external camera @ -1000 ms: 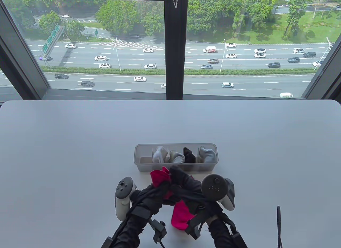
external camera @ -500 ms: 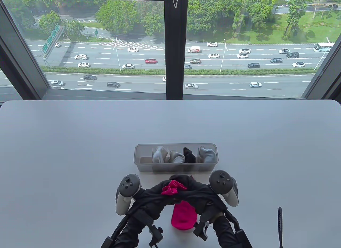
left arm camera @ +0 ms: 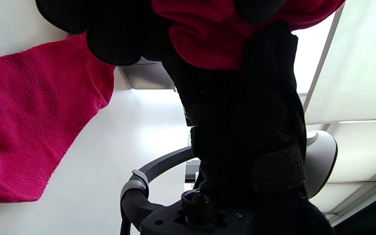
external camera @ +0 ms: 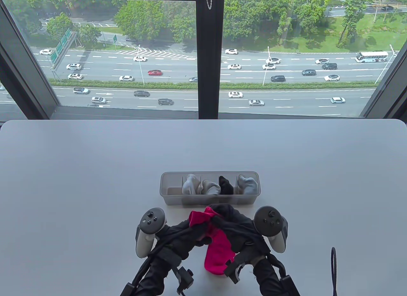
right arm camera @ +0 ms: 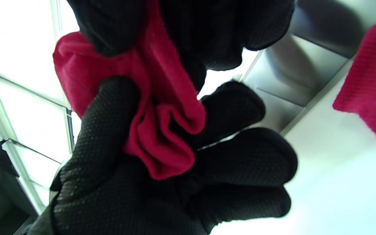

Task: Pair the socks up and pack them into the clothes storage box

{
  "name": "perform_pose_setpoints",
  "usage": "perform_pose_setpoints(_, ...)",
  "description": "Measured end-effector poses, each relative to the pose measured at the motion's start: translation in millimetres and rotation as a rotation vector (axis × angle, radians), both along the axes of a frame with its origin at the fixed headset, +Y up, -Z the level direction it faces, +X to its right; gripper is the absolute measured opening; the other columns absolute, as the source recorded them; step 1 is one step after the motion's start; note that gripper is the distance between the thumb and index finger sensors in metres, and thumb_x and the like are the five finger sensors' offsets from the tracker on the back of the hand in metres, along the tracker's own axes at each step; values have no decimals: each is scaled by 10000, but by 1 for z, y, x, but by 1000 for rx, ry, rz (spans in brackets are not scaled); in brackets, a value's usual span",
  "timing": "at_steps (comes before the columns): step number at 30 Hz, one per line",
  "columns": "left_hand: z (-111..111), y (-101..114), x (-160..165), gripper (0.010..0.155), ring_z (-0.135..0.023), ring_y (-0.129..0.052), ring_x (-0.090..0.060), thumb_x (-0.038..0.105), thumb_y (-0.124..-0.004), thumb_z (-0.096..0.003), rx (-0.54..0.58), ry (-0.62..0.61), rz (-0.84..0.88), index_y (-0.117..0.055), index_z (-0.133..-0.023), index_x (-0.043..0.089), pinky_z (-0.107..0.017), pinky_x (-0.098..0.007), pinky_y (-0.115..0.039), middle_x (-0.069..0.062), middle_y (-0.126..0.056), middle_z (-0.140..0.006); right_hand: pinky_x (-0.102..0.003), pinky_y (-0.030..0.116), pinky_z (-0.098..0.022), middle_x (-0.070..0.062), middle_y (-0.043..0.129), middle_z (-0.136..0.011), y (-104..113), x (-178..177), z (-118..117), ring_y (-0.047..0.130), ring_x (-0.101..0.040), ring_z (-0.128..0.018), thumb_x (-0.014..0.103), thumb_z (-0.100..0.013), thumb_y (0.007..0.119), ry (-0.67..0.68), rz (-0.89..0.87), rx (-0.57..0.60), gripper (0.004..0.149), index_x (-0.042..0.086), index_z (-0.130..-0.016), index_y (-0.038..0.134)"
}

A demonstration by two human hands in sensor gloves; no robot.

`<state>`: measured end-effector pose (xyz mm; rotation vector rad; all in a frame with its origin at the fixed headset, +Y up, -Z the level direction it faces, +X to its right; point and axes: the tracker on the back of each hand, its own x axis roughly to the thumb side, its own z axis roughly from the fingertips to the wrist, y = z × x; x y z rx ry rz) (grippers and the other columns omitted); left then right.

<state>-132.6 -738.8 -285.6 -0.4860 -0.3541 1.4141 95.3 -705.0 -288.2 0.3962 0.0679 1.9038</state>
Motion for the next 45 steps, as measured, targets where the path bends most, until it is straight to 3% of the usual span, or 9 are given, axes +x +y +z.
perform_pose_setpoints(9, -4, -1, -15, 478, -809, -846, -509, 343, -675, -581, -47, 92, 34, -716, -1026, 174, -626, -675, -659, -251, -811, -987, -548, 698, -667, -131, 862, -847, 13, 16, -1, 918, -282, -730, 202, -551, 729, -76, -2, 60, 434, 127, -967, 631)
perform_pose_setpoints(16, -2, 9, -33, 633, -1028, -502, -555, 249, -654, -586, 43, 378, -183, -371, -1144, 145, -717, -714, -467, -302, -393, -1160, -558, 677, -667, -109, 853, -829, 21, 44, 1, 896, -273, -713, 291, -578, 761, -237, -150, 87, 414, 243, -977, 661)
perform_pose_setpoints(23, 4, 42, -14, 699, -1103, -62, -456, 222, -605, -594, 262, 220, -502, -156, -1130, 234, -761, -714, -177, -186, 35, -1154, -611, 706, -613, -287, 701, -1005, 26, 47, -1, 844, -450, -803, 211, -584, 733, -149, 102, 97, 405, 231, -978, 642)
perform_pose_setpoints(27, 10, 55, -5, 625, -1127, -358, -486, 365, -601, -596, 422, 177, -338, -390, -1158, 189, -760, -721, -315, -194, -353, -1219, -507, 809, -538, -174, 901, -807, 34, 32, 2, 978, -252, -596, 192, -580, 739, -90, 268, 152, 405, 238, -972, 649)
perform_pose_setpoints(31, 12, 49, 17, 810, -1128, -280, -497, 470, -690, -557, 343, -53, -352, -248, -1157, 154, -759, -729, -285, -219, -249, -1216, -501, 795, -556, -155, 899, -765, 39, 17, 5, 955, -199, -546, 261, -547, 803, 28, 239, 152, 468, 200, -989, 660)
perform_pose_setpoints(33, 9, 51, 19, 494, -976, -721, -502, 311, -667, -581, 398, 99, -309, -651, -1036, 118, -699, -652, -623, -235, -695, -1090, -506, 798, -557, -170, 891, -778, 42, 14, 6, 959, -208, -562, 241, -529, 824, 106, 200, 108, 544, 117, -1021, 627)
perform_pose_setpoints(34, 8, 51, 18, 420, -755, -964, -429, 272, -670, -573, 376, 142, -266, -768, -937, 87, -579, -589, -792, -215, -922, -882, -510, 802, -554, -174, 895, -765, 43, 15, 7, 964, -210, -564, 230, -522, 832, 106, 204, 95, 578, 75, -1034, 613)
perform_pose_setpoints(38, -2, 27, 27, 408, -517, -1064, -341, 242, -671, -579, 41, 82, -303, -778, -920, 45, -419, -519, -886, -167, -1021, -674, -480, 842, -510, -170, 932, -716, 28, 21, -2, 990, -166, -500, 264, -505, 856, -102, 436, -24, 614, 3, -1020, 647)
perform_pose_setpoints(45, -21, -22, 56, 440, -581, -1035, -396, 193, -647, -576, -98, 6, -697, -693, -980, 26, -461, -552, -856, -219, -957, -777, -462, 828, -524, -151, 914, -722, -41, -5, -25, 969, -144, -500, 288, -515, 823, -170, 844, -309, 730, -43, -1075, 493)
